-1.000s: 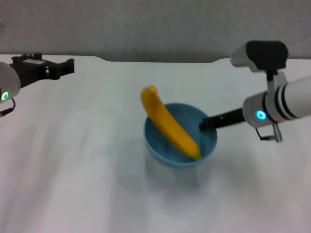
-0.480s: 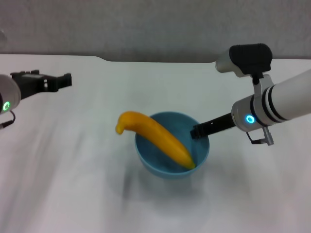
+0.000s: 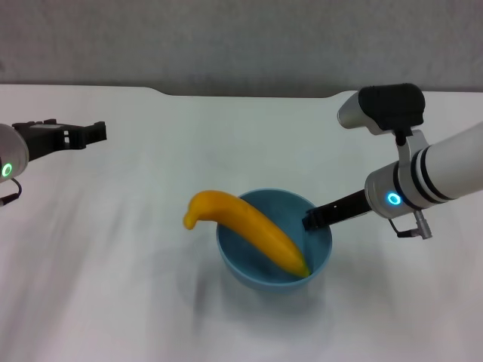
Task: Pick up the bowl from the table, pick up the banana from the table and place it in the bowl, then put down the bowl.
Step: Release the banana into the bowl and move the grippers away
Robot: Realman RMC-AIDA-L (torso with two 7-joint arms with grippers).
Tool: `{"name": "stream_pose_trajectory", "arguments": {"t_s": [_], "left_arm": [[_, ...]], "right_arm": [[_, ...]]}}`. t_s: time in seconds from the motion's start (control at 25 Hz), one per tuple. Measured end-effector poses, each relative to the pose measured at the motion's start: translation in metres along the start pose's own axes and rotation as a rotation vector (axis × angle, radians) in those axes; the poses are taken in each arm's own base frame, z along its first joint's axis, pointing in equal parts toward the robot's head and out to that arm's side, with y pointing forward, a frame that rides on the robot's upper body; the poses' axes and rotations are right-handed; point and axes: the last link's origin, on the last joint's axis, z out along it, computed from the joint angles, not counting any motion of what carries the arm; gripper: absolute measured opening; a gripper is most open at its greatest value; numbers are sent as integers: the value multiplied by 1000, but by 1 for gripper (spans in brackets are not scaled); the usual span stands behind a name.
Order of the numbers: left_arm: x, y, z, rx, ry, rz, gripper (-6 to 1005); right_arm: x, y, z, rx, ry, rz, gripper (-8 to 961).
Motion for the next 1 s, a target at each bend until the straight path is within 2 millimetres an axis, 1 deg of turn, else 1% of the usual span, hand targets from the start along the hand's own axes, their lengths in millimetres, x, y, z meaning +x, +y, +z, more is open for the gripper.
{"name": "stream_pose_trajectory", "arguments": {"t_s": [0.32,0.72,1.0], "left_arm": [[0,0,0,-2,-4,-1,896],[0,-2,0,-8,8,-51,896],[-1,-2,1,-7,5,-55,895]], "right_arm": [[5,-2,1,3,4,7,96],[13,-8,3,14,14,31,107],[12,-8,3,17,10,33,114]]}}
